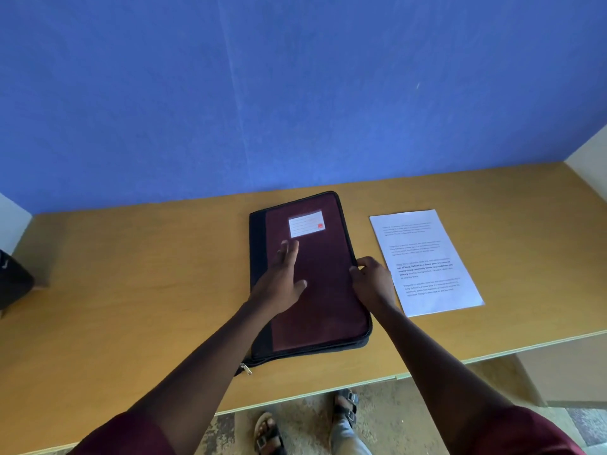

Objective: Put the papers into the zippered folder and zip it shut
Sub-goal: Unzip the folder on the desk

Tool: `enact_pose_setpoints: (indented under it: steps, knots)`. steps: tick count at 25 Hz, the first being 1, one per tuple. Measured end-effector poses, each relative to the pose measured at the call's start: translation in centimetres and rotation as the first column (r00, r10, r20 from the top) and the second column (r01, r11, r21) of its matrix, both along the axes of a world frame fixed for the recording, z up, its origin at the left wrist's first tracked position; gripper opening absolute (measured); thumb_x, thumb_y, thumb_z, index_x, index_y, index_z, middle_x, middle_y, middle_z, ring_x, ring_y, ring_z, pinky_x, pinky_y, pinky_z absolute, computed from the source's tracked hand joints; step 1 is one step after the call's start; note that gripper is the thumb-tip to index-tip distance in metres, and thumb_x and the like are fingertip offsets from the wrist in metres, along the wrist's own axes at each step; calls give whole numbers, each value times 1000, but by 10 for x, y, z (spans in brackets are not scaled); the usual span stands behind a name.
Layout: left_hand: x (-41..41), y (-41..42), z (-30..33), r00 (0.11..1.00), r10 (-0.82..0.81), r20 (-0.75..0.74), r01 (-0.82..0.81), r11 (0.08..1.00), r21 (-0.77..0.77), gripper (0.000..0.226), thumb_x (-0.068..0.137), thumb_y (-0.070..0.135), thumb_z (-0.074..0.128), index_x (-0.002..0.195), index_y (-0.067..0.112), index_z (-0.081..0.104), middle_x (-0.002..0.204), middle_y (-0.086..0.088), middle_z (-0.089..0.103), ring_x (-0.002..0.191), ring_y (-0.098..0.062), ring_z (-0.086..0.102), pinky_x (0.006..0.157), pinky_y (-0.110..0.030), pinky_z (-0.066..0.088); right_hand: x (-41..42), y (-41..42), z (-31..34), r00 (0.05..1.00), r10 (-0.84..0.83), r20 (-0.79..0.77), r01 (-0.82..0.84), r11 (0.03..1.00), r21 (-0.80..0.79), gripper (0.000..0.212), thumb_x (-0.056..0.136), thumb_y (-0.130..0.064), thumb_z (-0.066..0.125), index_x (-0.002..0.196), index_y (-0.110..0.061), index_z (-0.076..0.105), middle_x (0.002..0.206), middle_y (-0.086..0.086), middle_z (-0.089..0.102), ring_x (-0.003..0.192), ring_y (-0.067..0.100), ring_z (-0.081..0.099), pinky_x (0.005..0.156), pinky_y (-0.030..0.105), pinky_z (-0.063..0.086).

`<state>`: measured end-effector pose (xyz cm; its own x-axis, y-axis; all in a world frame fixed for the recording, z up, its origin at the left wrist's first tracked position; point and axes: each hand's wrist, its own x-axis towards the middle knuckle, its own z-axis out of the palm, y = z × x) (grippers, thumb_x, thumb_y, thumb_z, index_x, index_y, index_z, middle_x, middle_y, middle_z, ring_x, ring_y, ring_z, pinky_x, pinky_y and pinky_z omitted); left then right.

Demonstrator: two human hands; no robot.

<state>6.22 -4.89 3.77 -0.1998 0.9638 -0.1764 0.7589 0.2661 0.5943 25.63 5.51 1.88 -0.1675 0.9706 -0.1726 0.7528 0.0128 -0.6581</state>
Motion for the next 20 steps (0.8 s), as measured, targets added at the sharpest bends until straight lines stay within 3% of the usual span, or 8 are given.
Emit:
enact_pose_setpoints:
  steps: [4,8,11,14,17,20]
  knots:
    - [6,23,38,999,-37,4,37,992,120,81,100,33,53,157,29,-4,167,2,-7,140,-25,44,89,-36,52,-11,6,30,984,104,-143,-101,994,31,23,91,-39,59,87,-17,64,74,-1,67,68,16,62,61,34,50]
    - [2,42,76,999,-28,39,18,973,231,71,102,33,50,159,27,8,168,3,0,151,-14,18,111,-38,37,-30,-1,62,911,190,-367,-197,980,18,35,93,-43,56,72,-16,59,56,-6,58,47,11,55,44,28,43]
    - [-8,49,100,999,-1,-41,12,963,269,53,100,31,52,150,25,37,167,-2,12,152,-16,16,111,-38,34,-51,-8,82,844,269,-464,-290,957,29,34,96,-36,53,71,-16,61,62,-1,67,42,12,57,43,22,43]
    - [-18,43,118,979,9,-202,35,976,213,30,98,29,53,125,17,59,163,-6,24,152,-20,18,105,-44,42,-70,-14,91,798,346,-494,-376,926,42,30,98,-27,50,76,-15,65,71,2,71,46,18,59,49,24,47]
    - [-26,30,133,940,6,-341,26,996,90,16,96,25,52,93,11,58,158,-9,33,140,-24,39,85,-42,48,-86,-20,90,766,376,-522,-429,903,21,24,97,-23,52,83,-10,67,77,0,73,52,20,62,54,26,51]
    - [-35,18,145,907,20,-420,-28,1000,-12,9,92,11,53,96,6,59,162,-11,24,113,-32,58,69,-39,47,-98,-24,82,761,359,-540,-455,889,-50,17,96,-23,55,88,-16,69,80,2,74,58,17,65,55,26,52]
